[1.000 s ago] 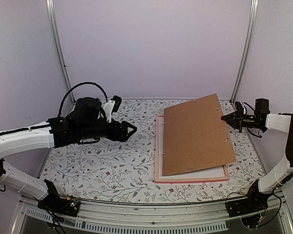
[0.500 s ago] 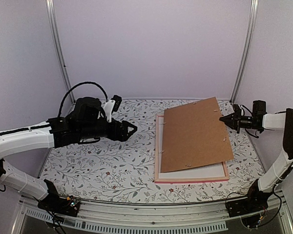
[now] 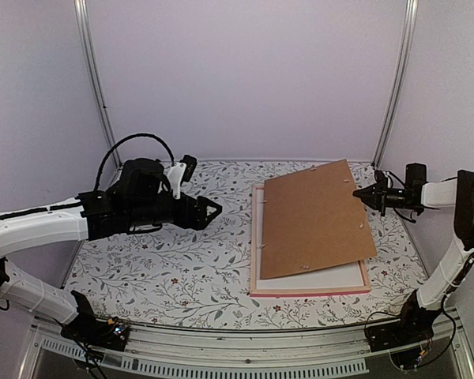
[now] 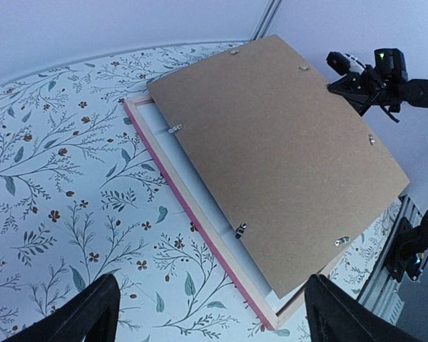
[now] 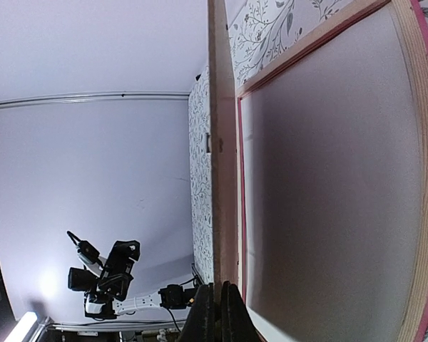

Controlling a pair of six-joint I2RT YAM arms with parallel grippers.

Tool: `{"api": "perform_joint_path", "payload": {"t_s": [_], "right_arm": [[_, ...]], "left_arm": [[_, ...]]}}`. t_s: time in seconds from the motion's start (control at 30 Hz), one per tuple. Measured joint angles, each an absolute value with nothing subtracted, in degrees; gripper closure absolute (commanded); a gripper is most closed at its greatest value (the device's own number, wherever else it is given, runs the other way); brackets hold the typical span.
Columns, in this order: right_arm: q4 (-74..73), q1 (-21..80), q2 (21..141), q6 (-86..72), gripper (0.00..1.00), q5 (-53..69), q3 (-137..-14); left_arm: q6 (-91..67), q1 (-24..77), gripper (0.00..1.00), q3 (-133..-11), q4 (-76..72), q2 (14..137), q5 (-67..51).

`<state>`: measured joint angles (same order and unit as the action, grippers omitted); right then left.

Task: Put the photo into the frame
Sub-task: Place the backboard on the frame body.

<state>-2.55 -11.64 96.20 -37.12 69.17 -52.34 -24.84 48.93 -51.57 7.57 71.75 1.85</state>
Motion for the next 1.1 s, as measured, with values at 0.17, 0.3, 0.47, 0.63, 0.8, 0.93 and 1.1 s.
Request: {"api": "perform_joint_path", "payload": {"t_s": [0.17, 0.3, 0.47, 0.63, 0.8, 0.93, 1.1], "right_arm": [[-2.81, -10.44, 97.91, -36.53, 1.0, 69.14, -53.08], [-3.03, -9.98, 98.17, -36.34, 1.0, 69.14, -53.08], [-3.05, -9.72, 98.52, -36.18, 1.0, 69.12, -53.23], [-3.05, -9.19, 98.87, -36.14, 1.0, 69.1, -53.41], [-3.16, -8.73, 99.37, -35.99, 1.0, 69.1, -54.02], [-3.46, -8.67, 99.7, -35.53, 1.0, 69.04, -54.06], [-3.64, -8.67, 99.9, -34.92, 1.0, 68.97, -54.06]], "left_arm": [[-24.84, 48.84, 0.08, -51.57, 7.55, 71.75, 1.76], [-24.84, 48.84, 0.08, -51.57, 7.53, 71.75, 1.72], [-24.84, 48.84, 0.08, -51.57, 7.53, 71.75, 1.69], [-24.84, 48.84, 0.08, -51.57, 7.53, 71.75, 1.72], [-24.84, 48.84, 0.08, -51.57, 7.55, 71.75, 1.72], [-24.84, 48.84, 0.08, -51.57, 7.53, 71.75, 1.72], [-24.84, 48.84, 0.08, -51.57, 7.55, 71.75, 1.72]]}}
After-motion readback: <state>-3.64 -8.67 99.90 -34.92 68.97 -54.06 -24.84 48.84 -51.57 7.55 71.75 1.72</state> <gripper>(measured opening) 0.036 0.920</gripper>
